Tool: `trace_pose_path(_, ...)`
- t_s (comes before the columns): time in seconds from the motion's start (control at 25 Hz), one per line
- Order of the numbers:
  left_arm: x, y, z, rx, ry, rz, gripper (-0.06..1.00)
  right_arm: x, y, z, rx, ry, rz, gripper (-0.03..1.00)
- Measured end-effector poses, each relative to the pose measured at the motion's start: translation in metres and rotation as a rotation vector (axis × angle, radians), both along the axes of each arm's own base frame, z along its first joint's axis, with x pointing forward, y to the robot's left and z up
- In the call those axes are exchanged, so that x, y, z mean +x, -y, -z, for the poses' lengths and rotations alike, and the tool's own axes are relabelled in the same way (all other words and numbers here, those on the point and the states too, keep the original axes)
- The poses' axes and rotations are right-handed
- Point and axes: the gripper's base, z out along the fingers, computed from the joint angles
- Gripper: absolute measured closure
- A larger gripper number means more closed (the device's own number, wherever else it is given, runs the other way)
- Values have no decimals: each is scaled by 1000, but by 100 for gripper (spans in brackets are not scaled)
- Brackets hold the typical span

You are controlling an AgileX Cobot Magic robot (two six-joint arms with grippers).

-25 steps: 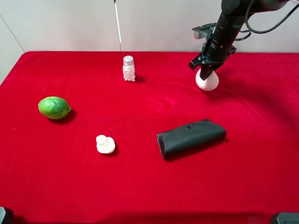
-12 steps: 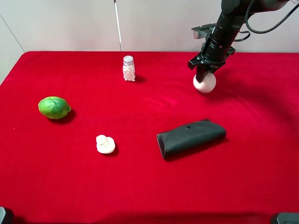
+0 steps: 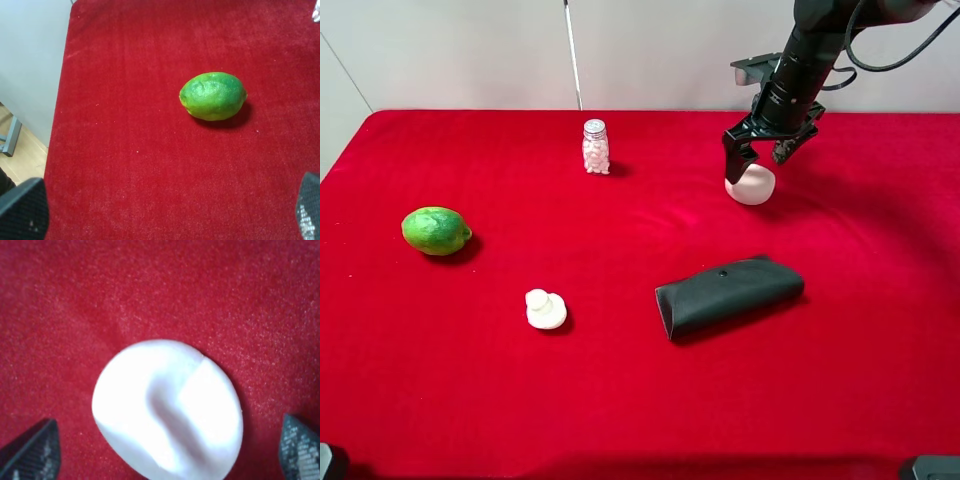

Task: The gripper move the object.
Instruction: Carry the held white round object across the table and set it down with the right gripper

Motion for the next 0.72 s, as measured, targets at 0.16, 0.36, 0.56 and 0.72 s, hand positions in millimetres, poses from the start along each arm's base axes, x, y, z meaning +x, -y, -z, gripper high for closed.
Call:
trace_pose_path(0.16, 0, 0, 0, 0, 0, 0, -3, -2, 0, 0, -3, -17, 1, 27)
trace_pose_path(0.36, 0, 0, 0, 0, 0, 0, -3, -2, 0, 0, -3, -22, 37, 27)
trace_pose_path(0.56, 0, 0, 0, 0, 0, 0, -3, -2, 0, 0, -3, -26, 72, 27)
trace_pose_path(0.72, 0, 0, 0, 0, 0, 0, -3, -2, 1, -1, -10, -24, 74, 27)
